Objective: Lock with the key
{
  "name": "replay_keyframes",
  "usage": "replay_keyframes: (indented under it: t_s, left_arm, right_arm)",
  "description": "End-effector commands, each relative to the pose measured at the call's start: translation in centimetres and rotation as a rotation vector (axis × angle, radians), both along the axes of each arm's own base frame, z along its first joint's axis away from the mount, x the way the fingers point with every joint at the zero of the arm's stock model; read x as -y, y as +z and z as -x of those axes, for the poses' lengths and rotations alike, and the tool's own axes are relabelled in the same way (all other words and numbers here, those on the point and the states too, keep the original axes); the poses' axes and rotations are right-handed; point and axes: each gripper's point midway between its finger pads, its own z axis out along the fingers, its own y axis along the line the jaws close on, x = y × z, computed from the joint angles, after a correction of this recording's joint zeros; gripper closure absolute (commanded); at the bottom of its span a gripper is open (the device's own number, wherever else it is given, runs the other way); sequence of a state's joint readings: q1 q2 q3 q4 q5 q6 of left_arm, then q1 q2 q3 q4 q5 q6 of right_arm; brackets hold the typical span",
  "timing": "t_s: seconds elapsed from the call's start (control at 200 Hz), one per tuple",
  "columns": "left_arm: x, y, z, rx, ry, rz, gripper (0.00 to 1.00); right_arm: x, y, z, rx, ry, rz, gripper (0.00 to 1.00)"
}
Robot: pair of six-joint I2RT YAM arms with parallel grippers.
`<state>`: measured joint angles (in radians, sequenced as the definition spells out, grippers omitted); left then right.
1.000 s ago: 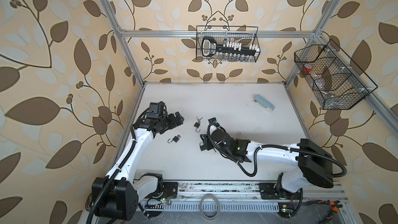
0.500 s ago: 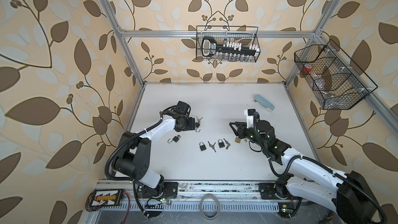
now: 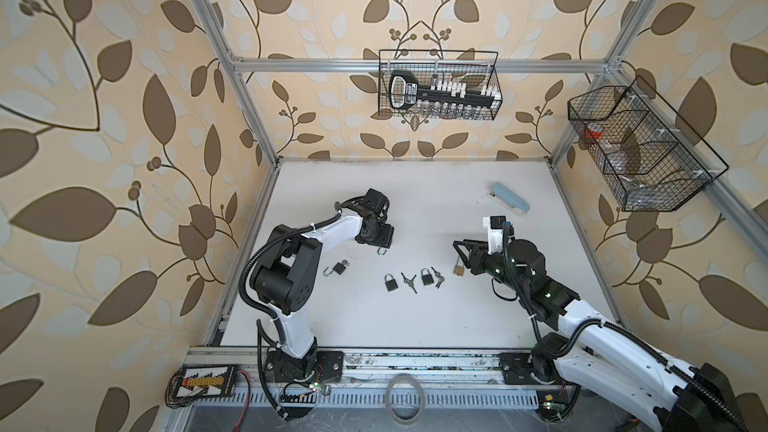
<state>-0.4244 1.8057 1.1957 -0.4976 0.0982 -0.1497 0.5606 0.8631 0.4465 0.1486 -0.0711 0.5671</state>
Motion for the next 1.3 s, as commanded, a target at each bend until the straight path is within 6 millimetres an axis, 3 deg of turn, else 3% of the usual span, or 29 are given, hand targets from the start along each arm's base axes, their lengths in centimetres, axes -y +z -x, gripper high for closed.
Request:
replay_keyframes:
  t_s: [0.0,0.205,0.395,0.895,1.295]
  left_arm:
    - [-0.2,0.4,-0.8,0.016,-0.037,-0.042,0.32]
    - [-1.2,-0.7,-0.9,-0.002,-0.042,-0.131,0.32]
    - [-0.8,-1.4,-1.2,-0.022,-0.065,-0.139,0.43]
    - [-0.6,-3.0,-1.6,-0.048,-0.091,-0.185,0.44]
    - [-0.3,-2.7,-0.8,-0.051,-0.092,-0.180,0.69]
  right_arm:
    - [0.4,-1.4,0.4,-0.026,0.001,0.030,0.59]
    - [0.5,-1.6,0.5,-0.024,0.000,0.034,0.58]
    - [0.2,-1.8,0.5,-0.032,0.016,0.040,0.59]
    - [-0.1,-2.7,0.9,-0.062,0.038,0.031,0.59]
    - [0.4,-2.1,0.8,-0.038,0.011,0.033,0.60]
